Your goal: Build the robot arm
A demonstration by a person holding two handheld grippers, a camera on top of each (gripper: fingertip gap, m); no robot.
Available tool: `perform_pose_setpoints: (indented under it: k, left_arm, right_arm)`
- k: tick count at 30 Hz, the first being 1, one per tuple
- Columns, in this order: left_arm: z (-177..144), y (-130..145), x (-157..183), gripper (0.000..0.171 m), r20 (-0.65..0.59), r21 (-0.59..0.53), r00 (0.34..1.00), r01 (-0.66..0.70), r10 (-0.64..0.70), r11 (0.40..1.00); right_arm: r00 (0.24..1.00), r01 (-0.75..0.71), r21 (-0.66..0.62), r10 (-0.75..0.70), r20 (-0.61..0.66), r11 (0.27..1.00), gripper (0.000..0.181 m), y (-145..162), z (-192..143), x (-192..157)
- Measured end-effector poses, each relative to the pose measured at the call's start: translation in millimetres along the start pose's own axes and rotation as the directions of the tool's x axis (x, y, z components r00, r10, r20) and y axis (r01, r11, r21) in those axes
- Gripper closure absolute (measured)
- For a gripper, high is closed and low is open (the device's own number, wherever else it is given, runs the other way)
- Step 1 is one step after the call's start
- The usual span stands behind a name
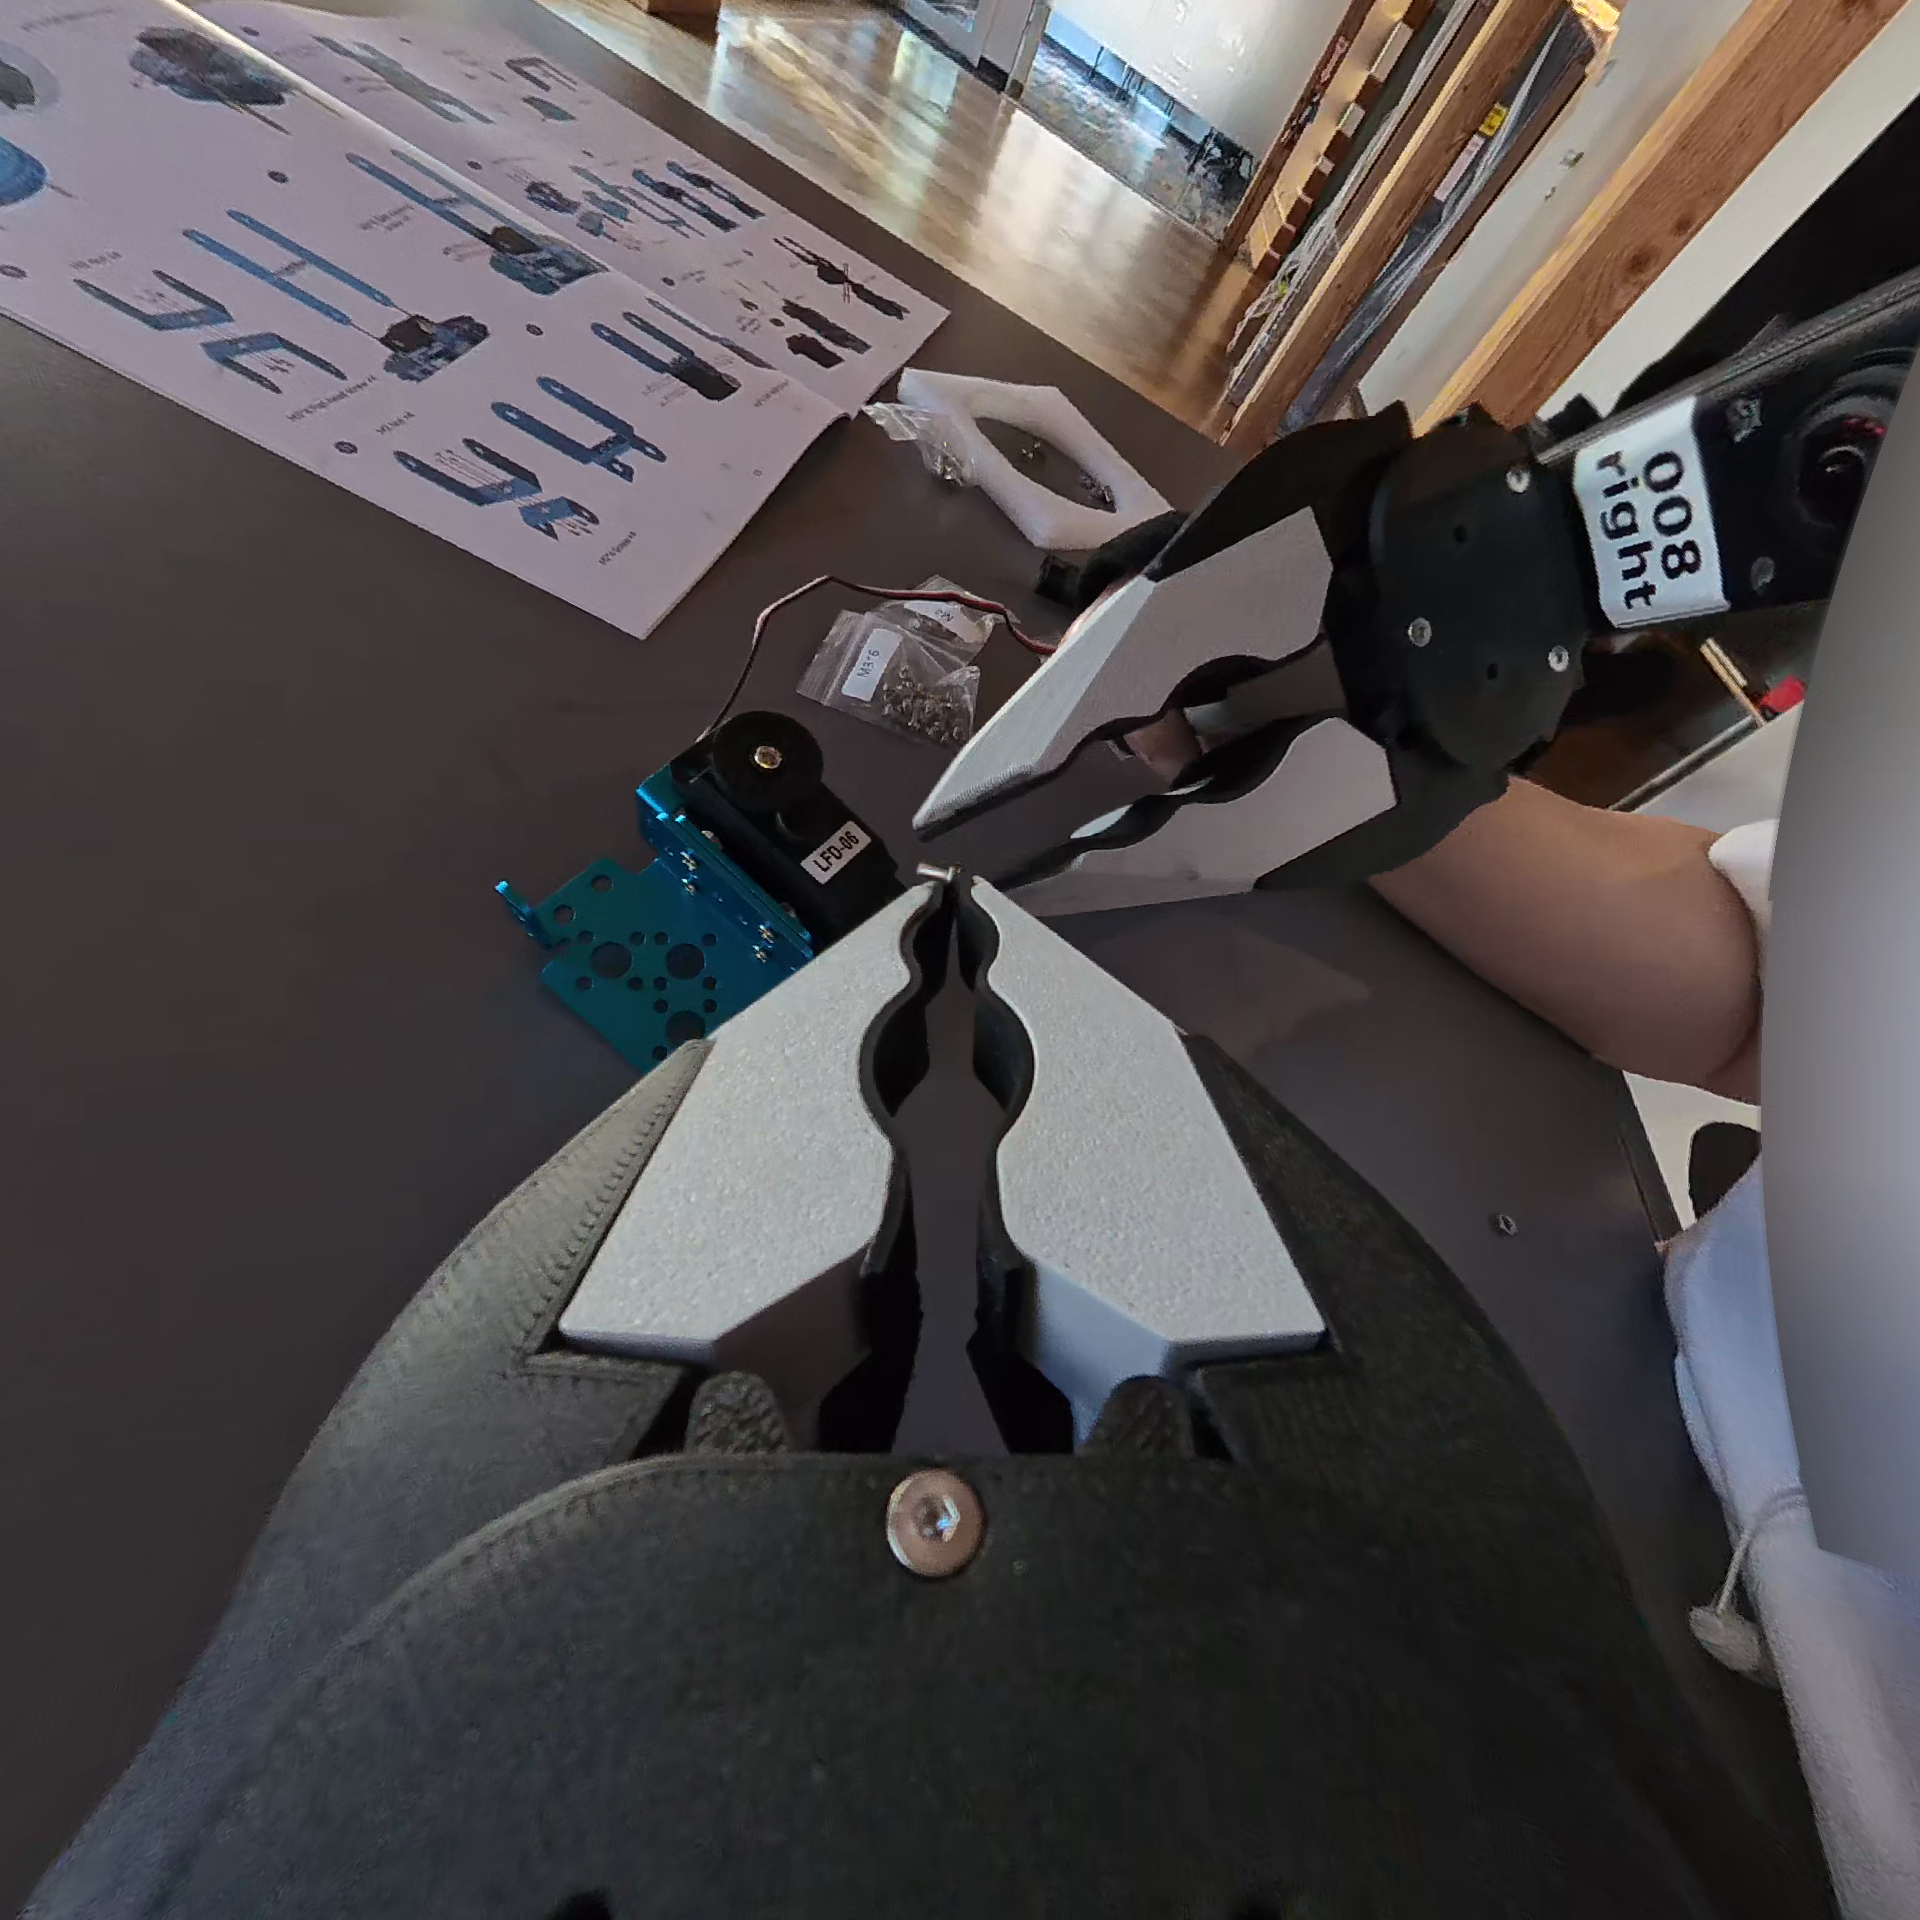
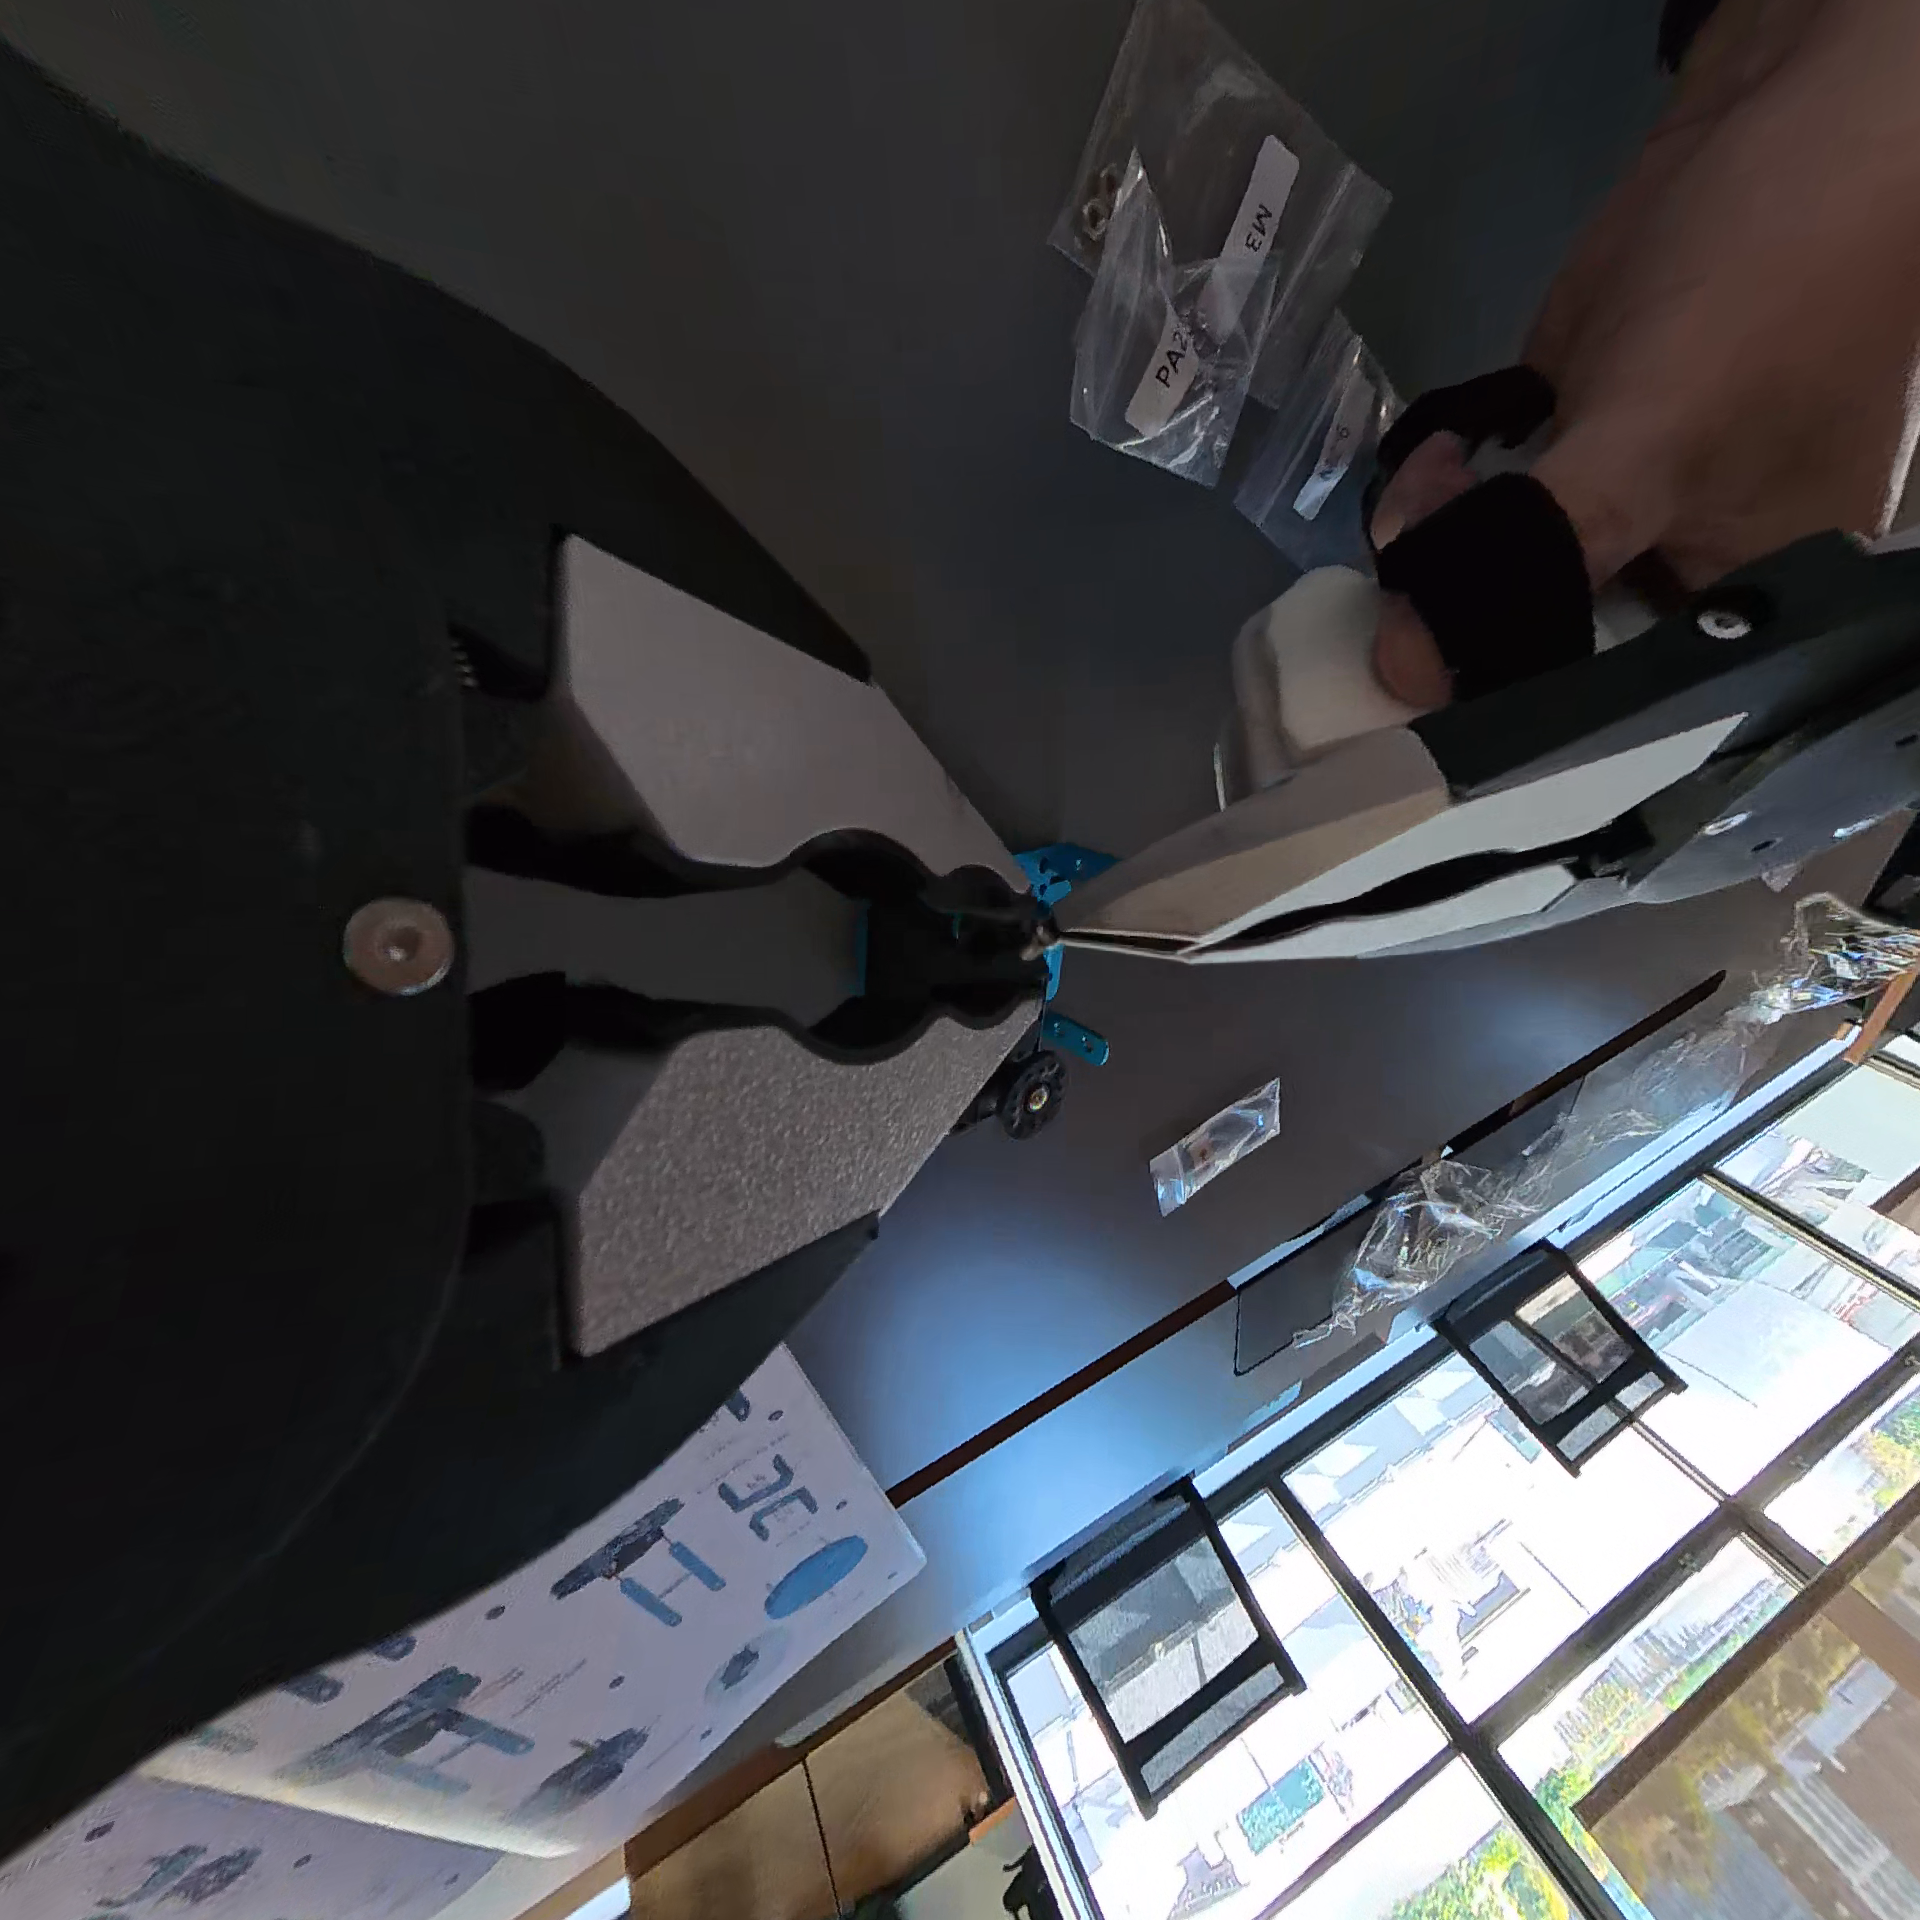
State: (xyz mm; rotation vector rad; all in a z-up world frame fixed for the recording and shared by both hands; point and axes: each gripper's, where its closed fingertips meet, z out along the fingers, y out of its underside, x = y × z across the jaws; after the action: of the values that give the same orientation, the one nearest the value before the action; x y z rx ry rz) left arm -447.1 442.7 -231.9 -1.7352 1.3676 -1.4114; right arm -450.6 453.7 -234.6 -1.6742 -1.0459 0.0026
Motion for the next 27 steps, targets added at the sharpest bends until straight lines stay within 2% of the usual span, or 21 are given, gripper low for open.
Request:
perform_pose_setpoints:
  k: [3, 10, 13, 17, 21, 24, 27]
  left_arm:
    - [1.7, 4.1, -1.9, 0.171, 0.017, -0.023, 1.0, -0.019, 0.019, 1.0]
    - [4.0, 11.2, -7.7, 0.171, 0.055, -0.067, 0.997, -0.046, 0.049, 0.997]
    - [-7.6, 12.3, -17.5, 0.171, 0.09, -0.103, 0.993, -0.064, 0.074, 0.993]
    - [-26.6, 18.1, -36.0, 0.171, 0.132, -0.154, 0.989, -0.049, 0.07, 0.987]
    - [-31.9, 7.0, -46.0, 0.171, 0.186, -0.075, 0.982, -0.015, 0.028, 0.997]
    - [-32.0, 3.8, -47.1, 0.171, 0.198, -0.051, 0.98, -0.017, 0.027, 0.999]
    - [-31.4, -0.1, -43.6, 0.171, 0.197, -0.034, 0.98, -0.028, 0.034, 0.999]
  right_arm:
    - [0.998, -0.038, 0.027, 0.037, 0.046, 0.999, 0.175, -3.3, -2.5, -3.4]
    - [0.997, -0.025, -0.064, 0.03, 0.072, 0.998, 0.174, 17.2, -5.1, -1.5]
    - [0.979, -0.107, -0.074, 0.118, 0.164, 0.991, 0.174, 20.1, -7.8, -10.1]
    - [0.935, -0.157, -0.021, 0.156, 0.319, 0.987, 0.175, -4.8, -8.3, -38.7]
    - [0.896, -0.162, -0.106, 0.191, 0.401, 0.981, 0.169, -7.9, 2.6, -68.0]
    - [0.881, -0.165, -0.199, 0.236, 0.41, 0.966, 0.169, 6.0, 6.2, -73.9]
    - [0.868, -0.199, -0.239, 0.284, 0.407, 0.951, 0.169, 13.1, 3.3, -69.9]
